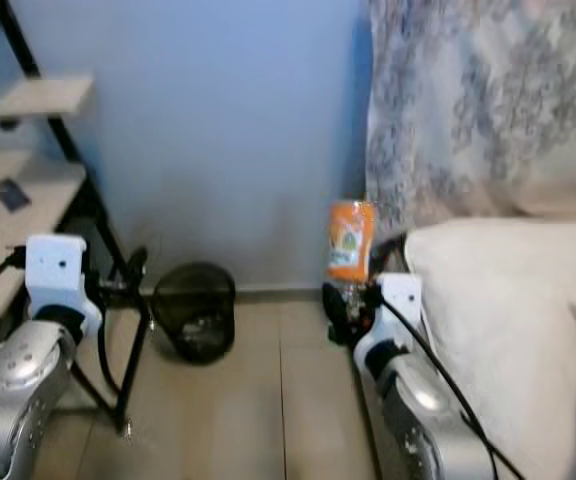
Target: Clean up the room
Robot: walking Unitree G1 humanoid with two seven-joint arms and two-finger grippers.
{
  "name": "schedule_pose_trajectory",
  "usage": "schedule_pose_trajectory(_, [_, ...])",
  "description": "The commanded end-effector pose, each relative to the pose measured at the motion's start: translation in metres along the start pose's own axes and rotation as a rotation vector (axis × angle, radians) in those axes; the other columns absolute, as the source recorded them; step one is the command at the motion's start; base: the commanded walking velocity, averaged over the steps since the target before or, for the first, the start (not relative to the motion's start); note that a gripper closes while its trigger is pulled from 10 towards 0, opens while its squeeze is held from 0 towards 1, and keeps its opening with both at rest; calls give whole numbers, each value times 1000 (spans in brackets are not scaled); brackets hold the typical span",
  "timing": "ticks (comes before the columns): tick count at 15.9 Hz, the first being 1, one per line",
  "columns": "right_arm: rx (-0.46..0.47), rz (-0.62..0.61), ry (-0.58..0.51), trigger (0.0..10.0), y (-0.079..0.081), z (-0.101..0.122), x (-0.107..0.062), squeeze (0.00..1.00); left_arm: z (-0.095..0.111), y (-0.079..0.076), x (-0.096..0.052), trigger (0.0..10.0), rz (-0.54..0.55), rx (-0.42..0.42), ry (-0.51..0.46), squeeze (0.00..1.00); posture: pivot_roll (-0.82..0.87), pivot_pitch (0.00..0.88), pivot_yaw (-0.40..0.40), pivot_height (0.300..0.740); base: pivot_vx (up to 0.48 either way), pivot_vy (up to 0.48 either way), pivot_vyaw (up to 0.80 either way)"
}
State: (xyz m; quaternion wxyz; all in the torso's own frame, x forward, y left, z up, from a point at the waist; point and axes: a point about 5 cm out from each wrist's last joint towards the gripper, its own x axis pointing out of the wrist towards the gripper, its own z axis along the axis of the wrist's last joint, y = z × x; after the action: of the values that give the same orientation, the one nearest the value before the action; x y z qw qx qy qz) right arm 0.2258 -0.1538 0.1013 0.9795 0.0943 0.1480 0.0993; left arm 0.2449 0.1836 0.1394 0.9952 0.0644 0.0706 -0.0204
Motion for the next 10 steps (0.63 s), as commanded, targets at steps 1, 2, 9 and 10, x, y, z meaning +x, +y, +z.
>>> schedule_pose_trajectory(1, [-15,-43,-20,10000,-9,5,-4,0,7,-8,1,10000,-37,-3,-33,0,-3,0,46,740,319,0,0])
schedule_pose_trajectory(2, [-16,-79,-12,10000,-13,4,-5,0,7,-8,1,10000,-34,-7,-33,0,-1,0,38,740,319,0,0])
schedule_pose_trajectory(9, [-130,-135,-5,10000,-9,-2,2,0,-2,-13,-8,10000,-45,9,-14,0,19,0,19,740,319,0,0])
schedule_pose_trajectory(10, [-132,-125,-4,10000,-9,-2,3,0,-2,-13,-8,10000,-47,8,-13,0,18,0,20,740,315,0,0])
